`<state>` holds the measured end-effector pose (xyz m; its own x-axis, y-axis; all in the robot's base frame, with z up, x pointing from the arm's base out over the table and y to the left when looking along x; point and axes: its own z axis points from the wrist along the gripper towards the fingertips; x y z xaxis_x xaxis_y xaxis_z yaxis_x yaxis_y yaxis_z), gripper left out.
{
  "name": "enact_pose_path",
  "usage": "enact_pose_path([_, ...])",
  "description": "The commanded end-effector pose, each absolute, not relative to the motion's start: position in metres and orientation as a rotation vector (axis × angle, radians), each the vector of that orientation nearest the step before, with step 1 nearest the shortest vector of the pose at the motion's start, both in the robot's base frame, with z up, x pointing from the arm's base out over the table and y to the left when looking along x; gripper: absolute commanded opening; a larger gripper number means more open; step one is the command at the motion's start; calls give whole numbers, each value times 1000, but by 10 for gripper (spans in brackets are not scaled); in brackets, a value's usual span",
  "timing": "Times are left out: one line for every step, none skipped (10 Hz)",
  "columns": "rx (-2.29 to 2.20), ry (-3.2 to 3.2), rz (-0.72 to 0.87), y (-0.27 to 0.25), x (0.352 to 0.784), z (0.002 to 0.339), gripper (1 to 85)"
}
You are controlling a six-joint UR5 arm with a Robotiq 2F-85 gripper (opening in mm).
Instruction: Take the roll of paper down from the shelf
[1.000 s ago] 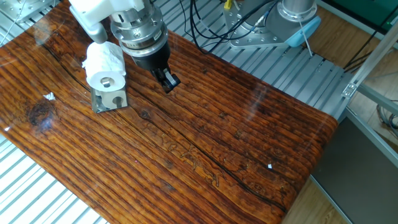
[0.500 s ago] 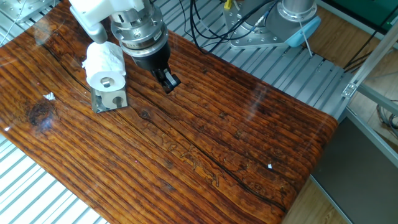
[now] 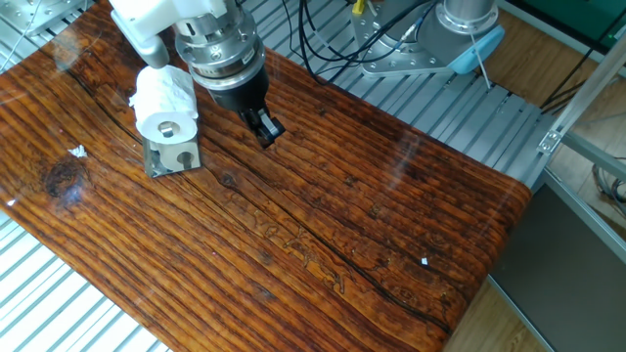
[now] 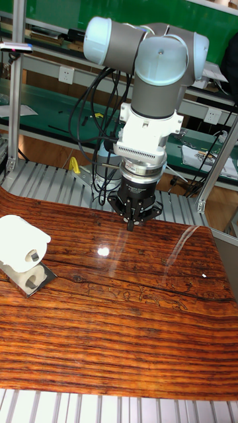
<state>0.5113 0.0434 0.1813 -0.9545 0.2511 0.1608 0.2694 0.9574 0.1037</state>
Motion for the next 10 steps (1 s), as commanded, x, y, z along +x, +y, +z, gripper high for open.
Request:
enact_pose_path([-393,-2965,-208,46,512,182,10])
enact_pose_path([-393,-2965,-206,46,512,182,10])
enact_pose_path([-391,-2965,-201,45,512,183,10])
enact_pose_path([-389,-2966,-197,45,513,183,10])
enact_pose_path([-389,-2966,-192,44,513,183,10])
enact_pose_path([-387,-2967,-192,44,513,182,10])
enact_pose_path([-385,-2967,-190,44,513,182,10])
enact_pose_path([-383,-2968,-188,43,513,182,10])
enact_pose_path([-383,-2968,-188,43,512,182,10])
enact_pose_path([-383,-2970,-189,43,513,182,10])
